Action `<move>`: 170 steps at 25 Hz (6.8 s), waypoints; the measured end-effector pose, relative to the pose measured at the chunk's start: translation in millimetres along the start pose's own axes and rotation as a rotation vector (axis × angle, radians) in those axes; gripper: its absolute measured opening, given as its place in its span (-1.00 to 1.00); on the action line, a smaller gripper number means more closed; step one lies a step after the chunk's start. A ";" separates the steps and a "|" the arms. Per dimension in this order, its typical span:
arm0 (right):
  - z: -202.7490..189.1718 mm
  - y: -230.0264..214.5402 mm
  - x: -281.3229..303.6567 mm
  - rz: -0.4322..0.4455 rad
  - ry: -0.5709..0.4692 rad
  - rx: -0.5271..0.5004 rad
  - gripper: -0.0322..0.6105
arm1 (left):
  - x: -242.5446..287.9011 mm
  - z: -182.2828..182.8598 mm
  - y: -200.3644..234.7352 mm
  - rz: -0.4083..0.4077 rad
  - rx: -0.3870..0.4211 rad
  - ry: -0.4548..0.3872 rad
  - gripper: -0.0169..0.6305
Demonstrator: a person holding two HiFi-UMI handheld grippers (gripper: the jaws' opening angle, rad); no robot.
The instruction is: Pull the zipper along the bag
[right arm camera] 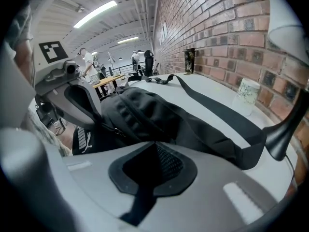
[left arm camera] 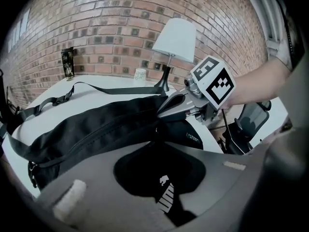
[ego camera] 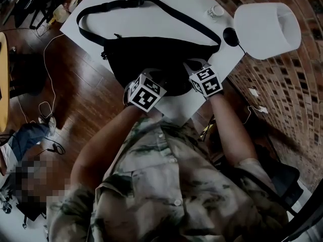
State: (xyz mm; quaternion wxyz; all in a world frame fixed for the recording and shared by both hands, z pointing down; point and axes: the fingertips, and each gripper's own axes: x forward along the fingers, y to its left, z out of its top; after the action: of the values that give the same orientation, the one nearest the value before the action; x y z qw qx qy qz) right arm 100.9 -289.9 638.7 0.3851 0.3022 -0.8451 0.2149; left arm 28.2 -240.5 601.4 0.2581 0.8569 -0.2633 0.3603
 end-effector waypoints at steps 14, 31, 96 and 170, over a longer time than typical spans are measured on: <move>-3.3 -4.3 -0.5 -0.074 0.062 0.044 -0.88 | -25.2 -13.3 17.9 -0.115 0.029 -0.056 -0.87; -9.6 -11.9 -0.3 -0.160 0.120 0.084 -0.88 | -48.6 -32.9 43.3 -0.202 0.004 -0.084 -0.87; 9.9 42.7 -87.4 -0.263 -0.222 0.044 -0.68 | -167.1 -93.8 74.6 0.127 -0.139 -0.316 -0.69; -360.3 682.9 -573.2 -0.093 -0.560 -0.161 -0.86 | -427.4 -369.9 -678.6 -0.095 0.012 -0.574 -0.70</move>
State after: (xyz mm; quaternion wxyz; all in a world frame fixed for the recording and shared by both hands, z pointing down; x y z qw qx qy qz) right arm 125.1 617.8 322.2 0.1690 0.3566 -0.9181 0.0374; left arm 25.4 600.8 332.5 0.1843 0.9367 -0.2831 0.0923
